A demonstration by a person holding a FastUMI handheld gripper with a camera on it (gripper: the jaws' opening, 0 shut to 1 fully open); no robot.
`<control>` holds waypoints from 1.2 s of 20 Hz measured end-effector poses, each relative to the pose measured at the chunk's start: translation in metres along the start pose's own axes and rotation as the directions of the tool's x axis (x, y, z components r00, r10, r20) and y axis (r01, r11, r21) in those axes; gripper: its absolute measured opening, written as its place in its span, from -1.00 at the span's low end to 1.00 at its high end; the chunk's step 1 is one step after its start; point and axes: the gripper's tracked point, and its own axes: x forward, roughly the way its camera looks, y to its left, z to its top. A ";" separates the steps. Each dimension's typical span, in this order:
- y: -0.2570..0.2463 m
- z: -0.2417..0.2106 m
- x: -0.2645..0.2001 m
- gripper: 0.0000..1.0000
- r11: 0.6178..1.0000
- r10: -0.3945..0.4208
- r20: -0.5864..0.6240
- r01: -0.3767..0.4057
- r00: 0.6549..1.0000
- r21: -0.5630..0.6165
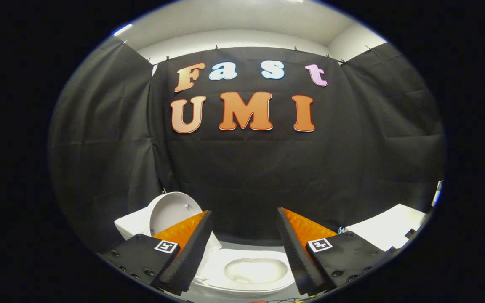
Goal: Open the toilet lid.
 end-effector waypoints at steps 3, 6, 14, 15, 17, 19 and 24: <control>-0.026 0.011 -0.013 0.93 1.000 -0.002 0.016 0.003 1.000 -0.020; -0.050 0.019 -0.029 0.93 1.000 0.013 0.035 -0.013 0.999 0.008; -0.132 0.019 -0.067 0.93 0.996 -0.026 0.053 0.022 0.998 0.082; -0.135 0.025 -0.064 0.93 0.996 -0.034 0.061 0.028 0.998 0.087; -0.151 0.022 -0.068 0.93 0.995 -0.049 0.064 0.043 0.997 0.090; -0.163 0.019 -0.068 0.91 0.994 -0.064 0.061 0.058 0.996 0.088; -0.177 0.026 -0.071 0.85 0.997 -0.055 0.077 0.050 0.996 0.061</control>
